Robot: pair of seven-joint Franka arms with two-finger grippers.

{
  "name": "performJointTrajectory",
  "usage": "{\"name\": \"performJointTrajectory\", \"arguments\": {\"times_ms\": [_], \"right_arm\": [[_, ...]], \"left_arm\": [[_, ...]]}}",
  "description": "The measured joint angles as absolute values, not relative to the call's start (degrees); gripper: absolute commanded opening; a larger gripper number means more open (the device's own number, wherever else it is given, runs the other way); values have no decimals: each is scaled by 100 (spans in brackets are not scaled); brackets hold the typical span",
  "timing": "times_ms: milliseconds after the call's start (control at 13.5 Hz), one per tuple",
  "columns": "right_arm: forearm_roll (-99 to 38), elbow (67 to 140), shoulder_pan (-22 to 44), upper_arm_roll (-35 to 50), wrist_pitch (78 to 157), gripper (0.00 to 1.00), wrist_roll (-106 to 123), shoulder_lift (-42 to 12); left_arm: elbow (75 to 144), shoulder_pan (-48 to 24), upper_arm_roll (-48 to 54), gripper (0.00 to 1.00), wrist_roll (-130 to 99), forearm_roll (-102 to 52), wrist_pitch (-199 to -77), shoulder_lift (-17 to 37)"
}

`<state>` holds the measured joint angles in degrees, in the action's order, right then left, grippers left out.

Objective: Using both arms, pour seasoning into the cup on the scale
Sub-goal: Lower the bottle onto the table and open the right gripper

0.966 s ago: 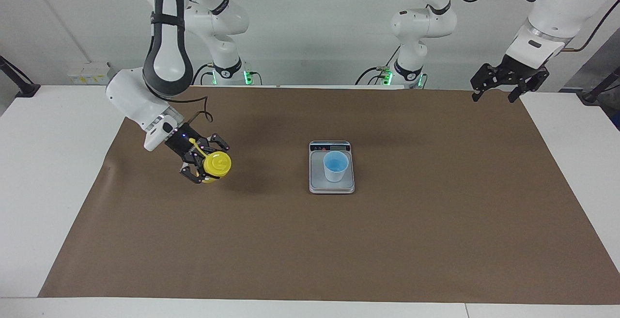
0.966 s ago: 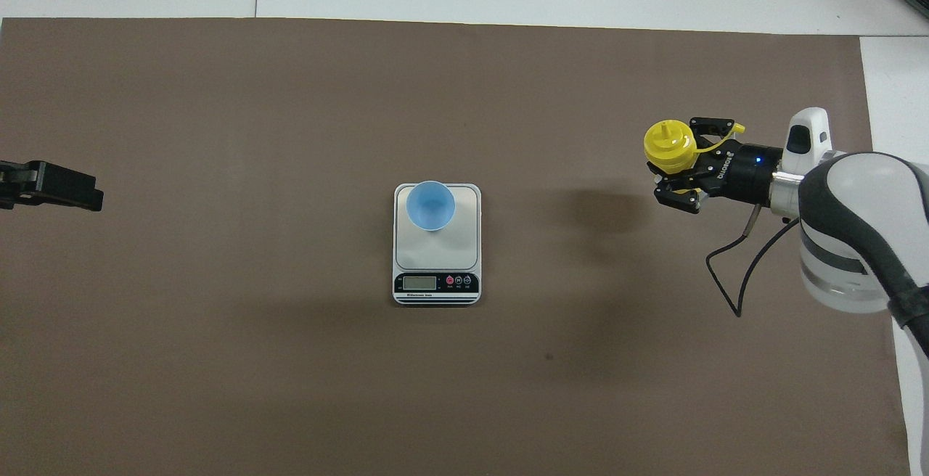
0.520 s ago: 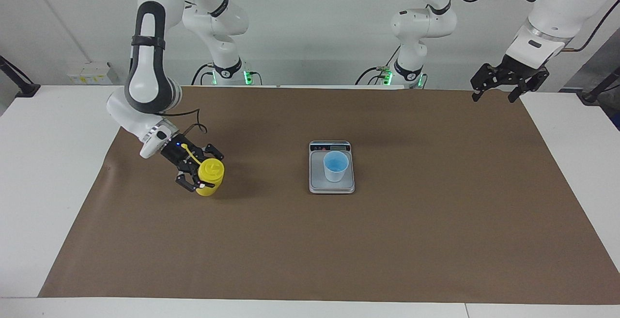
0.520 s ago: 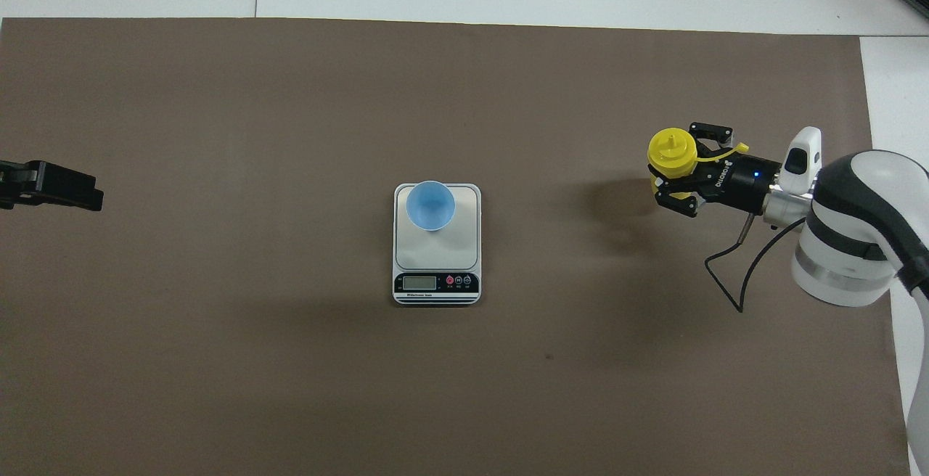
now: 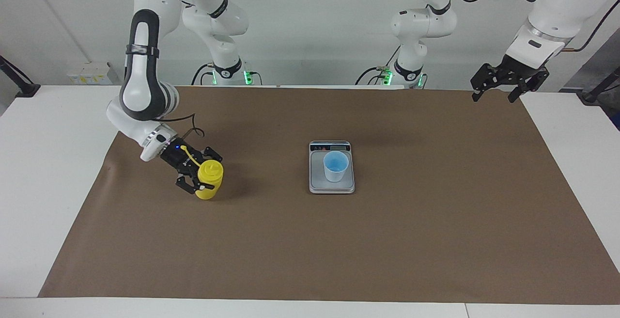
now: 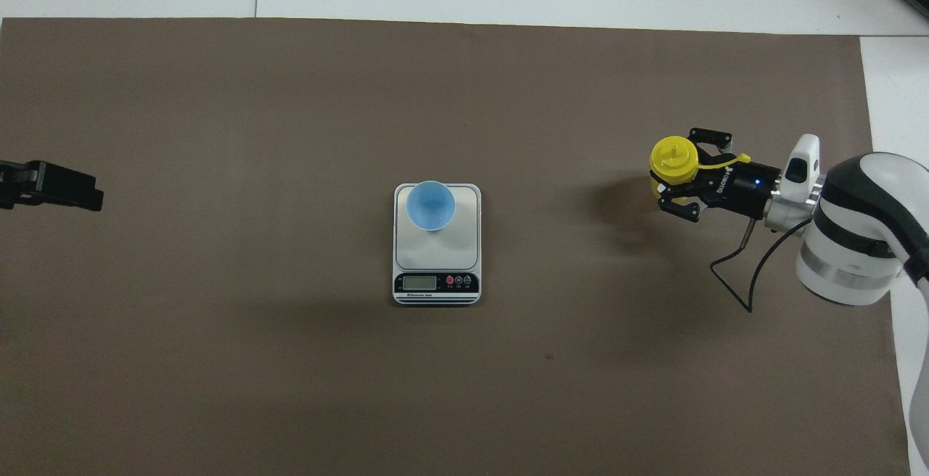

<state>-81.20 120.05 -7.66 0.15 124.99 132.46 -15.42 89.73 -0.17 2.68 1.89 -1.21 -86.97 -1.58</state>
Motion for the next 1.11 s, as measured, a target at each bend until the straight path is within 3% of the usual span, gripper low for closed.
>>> {"name": "performJointTrajectory", "arguments": {"times_ms": [371,446,520,594,1114], "right_arm": [[-8349,12093,-1008,19,12061,0,13540,-1664],[-8434,12129,-1008,22,12000,12,13543,-1665],[-8449,12154,-1018,21,11945,85,13544,-1665],[-8453,12160,-1049,21,11922,100,13544,-1663],[-8463,12244,-1413,14,11763,100,13544,-1550]], "left_arm": [[8973,-17,268,100,189,-121,-8697,-158],[8973,-17,268,100,189,-121,-8697,-158],[8973,-17,268,100,189,-121,-8697,-158],[8973,-17,268,100,189,-121,-8697,-158],[8973,-17,268,100,189,-121,-8697,-158]]}}
